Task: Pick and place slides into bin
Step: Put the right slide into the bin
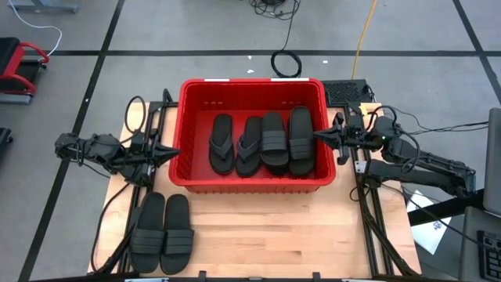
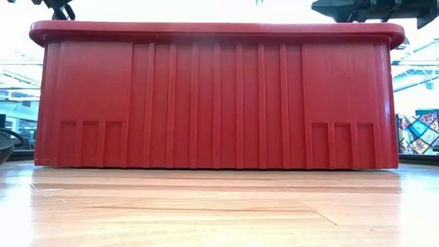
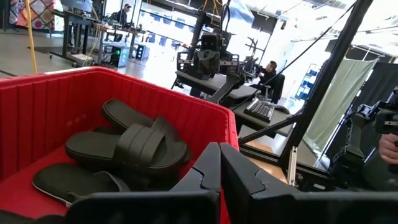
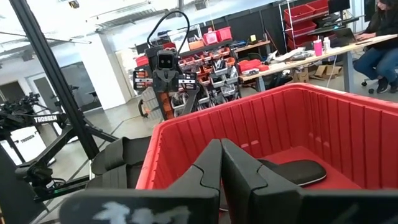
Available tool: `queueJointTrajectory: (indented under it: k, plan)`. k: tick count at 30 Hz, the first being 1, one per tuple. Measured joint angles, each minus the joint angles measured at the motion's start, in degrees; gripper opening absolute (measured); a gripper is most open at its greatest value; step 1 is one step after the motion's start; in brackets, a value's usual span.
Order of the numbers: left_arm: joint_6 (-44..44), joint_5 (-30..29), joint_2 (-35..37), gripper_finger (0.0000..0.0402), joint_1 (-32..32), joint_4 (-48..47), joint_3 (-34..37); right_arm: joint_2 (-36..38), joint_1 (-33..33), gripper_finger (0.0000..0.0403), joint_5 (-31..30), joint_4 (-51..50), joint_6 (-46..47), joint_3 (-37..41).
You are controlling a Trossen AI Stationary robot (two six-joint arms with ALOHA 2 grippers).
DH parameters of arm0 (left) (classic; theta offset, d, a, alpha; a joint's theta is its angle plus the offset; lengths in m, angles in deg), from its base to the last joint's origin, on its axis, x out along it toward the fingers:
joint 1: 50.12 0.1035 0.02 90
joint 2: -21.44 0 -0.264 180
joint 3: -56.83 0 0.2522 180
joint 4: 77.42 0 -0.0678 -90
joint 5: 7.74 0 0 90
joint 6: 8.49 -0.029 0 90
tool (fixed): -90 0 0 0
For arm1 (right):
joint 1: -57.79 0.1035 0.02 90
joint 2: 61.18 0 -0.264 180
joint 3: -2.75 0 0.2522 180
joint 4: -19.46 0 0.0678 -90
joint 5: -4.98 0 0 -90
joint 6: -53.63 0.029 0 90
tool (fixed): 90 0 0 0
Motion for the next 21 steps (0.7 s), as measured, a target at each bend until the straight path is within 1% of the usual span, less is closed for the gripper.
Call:
queueJointTrajectory:
  k: [3, 9, 14, 21]
  plan:
    - [0.0, 0.03, 0.0, 0.0003, 0.0, 0.01, 0.0, 0.0, 0.0, 0.0, 0.01, -0.04, -0.49, 0.02]
    - [0.0, 0.18, 0.0, 0.0023, 0.0, 0.02, 0.0, 0.0, 0.0, 0.0, 0.11, -0.86, -0.51, 0.02]
    - [0.0, 0.18, 0.0, 0.0032, 0.0, 0.02, -0.01, 0.02, 0.0, 0.0, 0.13, -0.94, -0.51, 0.02]
    - [0.02, 0.18, 0.0, 0.0031, 0.0, 0.02, -0.02, 0.02, 0.0, 0.0, 0.15, -0.96, -0.49, 0.02]
